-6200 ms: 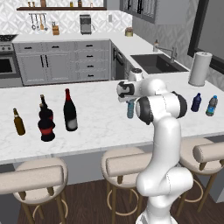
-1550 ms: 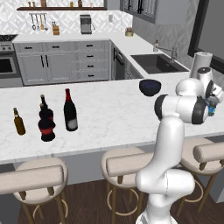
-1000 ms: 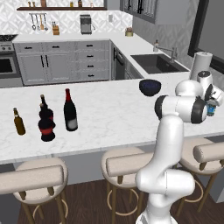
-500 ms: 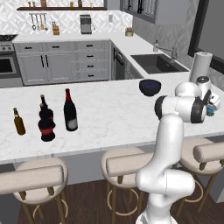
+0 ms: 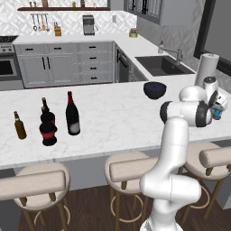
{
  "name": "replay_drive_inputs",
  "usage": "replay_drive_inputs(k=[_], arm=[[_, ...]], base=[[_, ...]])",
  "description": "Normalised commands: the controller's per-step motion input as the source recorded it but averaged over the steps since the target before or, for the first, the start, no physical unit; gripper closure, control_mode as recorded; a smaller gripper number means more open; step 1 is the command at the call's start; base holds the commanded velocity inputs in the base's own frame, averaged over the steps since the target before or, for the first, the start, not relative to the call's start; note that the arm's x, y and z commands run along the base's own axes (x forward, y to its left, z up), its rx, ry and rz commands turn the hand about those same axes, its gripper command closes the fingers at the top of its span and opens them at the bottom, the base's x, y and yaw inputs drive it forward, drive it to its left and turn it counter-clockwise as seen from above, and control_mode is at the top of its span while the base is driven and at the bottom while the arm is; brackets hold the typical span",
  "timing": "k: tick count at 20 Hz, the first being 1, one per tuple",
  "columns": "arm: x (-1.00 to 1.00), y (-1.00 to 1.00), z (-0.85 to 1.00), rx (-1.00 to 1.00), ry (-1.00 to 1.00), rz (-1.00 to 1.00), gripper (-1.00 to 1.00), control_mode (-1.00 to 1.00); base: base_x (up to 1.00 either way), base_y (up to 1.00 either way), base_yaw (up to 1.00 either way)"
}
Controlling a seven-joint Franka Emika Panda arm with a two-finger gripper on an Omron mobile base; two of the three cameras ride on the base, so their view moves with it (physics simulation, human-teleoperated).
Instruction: Move the plastic bottles in the middle to the plastics group, and the glass bottles in the middle to the glass group.
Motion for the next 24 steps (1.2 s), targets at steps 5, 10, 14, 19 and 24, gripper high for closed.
replay_drive_inputs(k=[5,10,14,19,24], arm=[[0.0,-0.05,0.0,0.06,-0.02,0.0,1.0,-1.0],[0.0,0.0,-0.22,0.13,0.0,0.0,1.0,-1.0],[0.0,0.0,-0.16,0.04,0.0,0.0,1.0,-1.0],[0.0,0.0,0.0,0.0,0.0,0.0,-1.0,-1.0],[-0.03,0.02,0.0,-0.01,0.0,0.0,-1.0,-1.0]], base=[[0.0,0.0,0.0],[0.0,0.0,0.0],[0.0,0.0,0.0],[0.0,0.0,0.0],[0.0,0.0,0.0]])
